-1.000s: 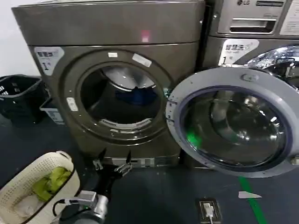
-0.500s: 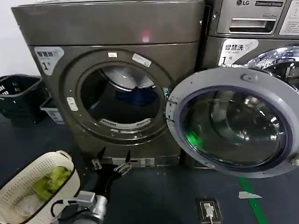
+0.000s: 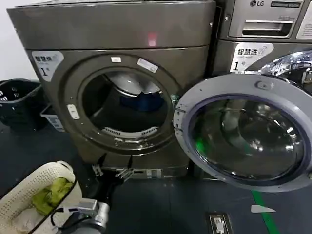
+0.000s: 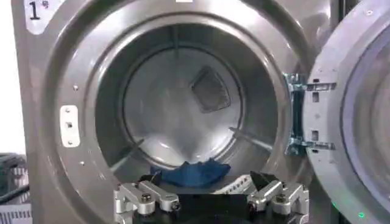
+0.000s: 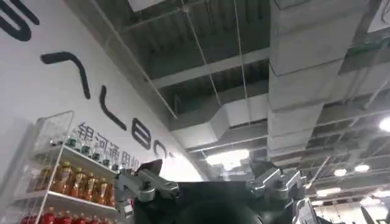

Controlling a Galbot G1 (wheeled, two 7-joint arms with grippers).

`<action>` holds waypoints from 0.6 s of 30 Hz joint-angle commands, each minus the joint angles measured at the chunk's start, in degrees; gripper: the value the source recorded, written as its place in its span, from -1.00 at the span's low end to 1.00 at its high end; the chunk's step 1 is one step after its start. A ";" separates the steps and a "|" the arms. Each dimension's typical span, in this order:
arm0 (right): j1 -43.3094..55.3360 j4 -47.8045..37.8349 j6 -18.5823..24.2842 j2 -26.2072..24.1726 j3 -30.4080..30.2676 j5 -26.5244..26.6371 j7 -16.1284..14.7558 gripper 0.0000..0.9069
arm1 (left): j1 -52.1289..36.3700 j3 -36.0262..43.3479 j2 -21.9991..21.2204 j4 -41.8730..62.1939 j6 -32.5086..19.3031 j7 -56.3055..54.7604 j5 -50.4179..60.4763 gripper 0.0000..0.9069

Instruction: Grasp the clothes from the dryer.

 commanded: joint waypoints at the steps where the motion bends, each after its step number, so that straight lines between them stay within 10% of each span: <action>1: 0.02 -0.10 0.46 -0.15 0.02 -0.10 -0.29 1.00 | 0.00 0.16 0.01 0.02 0.09 0.01 0.02 1.00; 18: 0.00 0.25 0.71 -0.14 -0.25 0.23 -0.20 1.00 | 0.36 0.35 0.52 -0.55 0.30 0.01 -0.11 1.00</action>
